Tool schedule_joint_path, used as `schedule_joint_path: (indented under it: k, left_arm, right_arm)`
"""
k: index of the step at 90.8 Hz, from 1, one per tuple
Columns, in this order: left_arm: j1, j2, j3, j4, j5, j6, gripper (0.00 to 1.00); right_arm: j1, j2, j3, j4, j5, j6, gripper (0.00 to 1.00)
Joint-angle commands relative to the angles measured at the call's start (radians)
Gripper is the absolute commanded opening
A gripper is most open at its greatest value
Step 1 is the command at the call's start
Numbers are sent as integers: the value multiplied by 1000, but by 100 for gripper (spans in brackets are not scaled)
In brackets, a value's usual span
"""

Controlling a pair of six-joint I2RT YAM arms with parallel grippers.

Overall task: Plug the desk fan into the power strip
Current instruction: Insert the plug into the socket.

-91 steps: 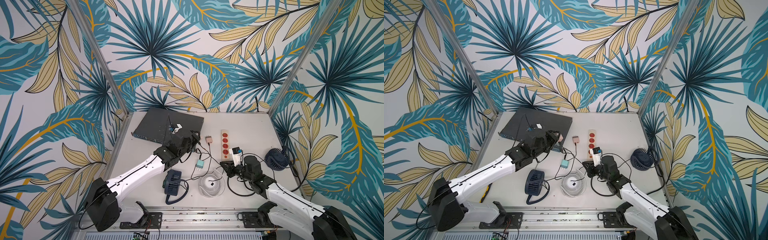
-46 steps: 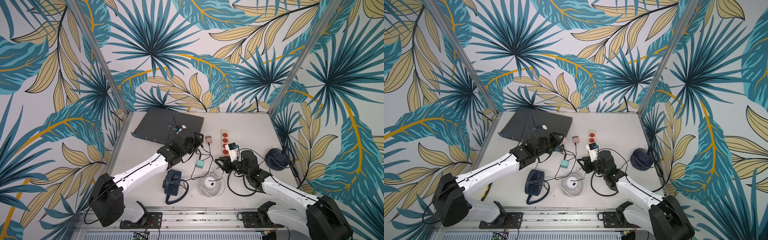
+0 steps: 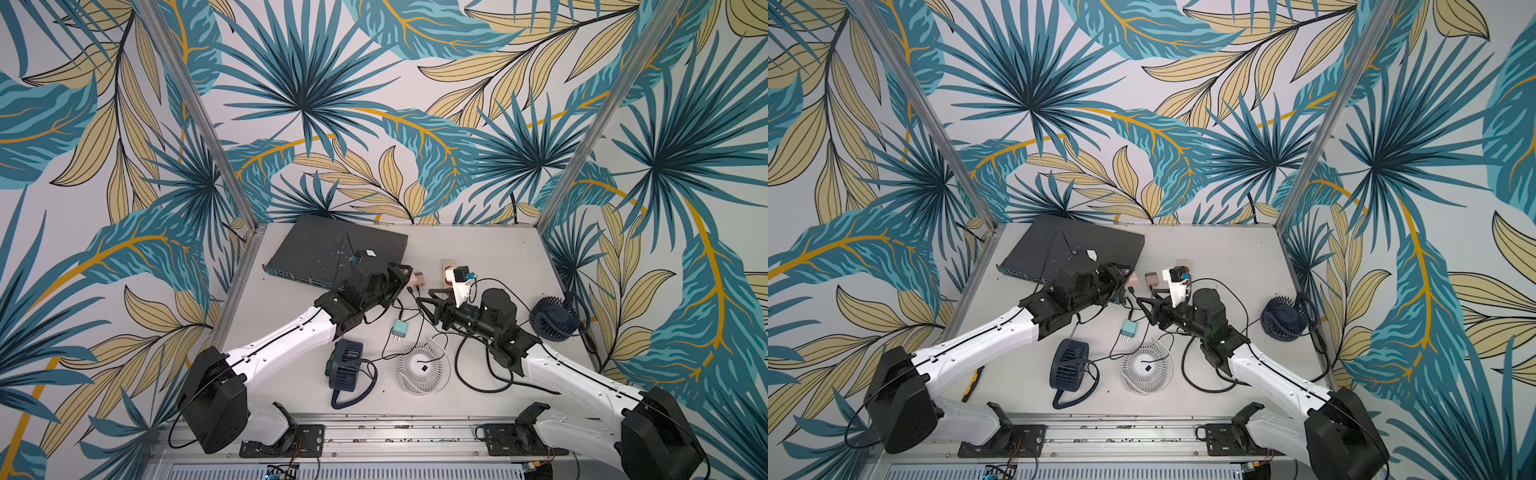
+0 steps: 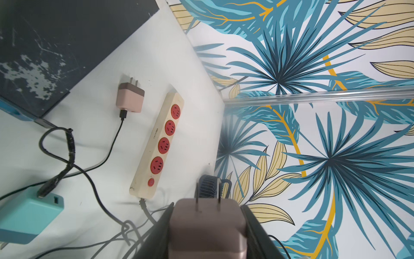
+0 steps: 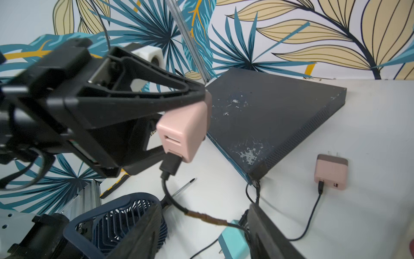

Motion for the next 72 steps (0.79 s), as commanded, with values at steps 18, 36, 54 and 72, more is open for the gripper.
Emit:
schedule_joint_path:
  k: [18,36,54,72]
  left_arm:
    - [-5,-30,-52,98,19,-90,46]
    - [-7,-35,-61,111,18,-105,46]
    - [-11,-41,-73,122,13,-117,46]
    - [-13,-45,-78,134,14,-124,46]
  right_arm:
    - [71,-1,-3,209,226,133,64]
    - [122,92,68,211,236,131,61]
    - [128,123,82,207,273,159,54]
    - [128,170,114,180,303,178,48]
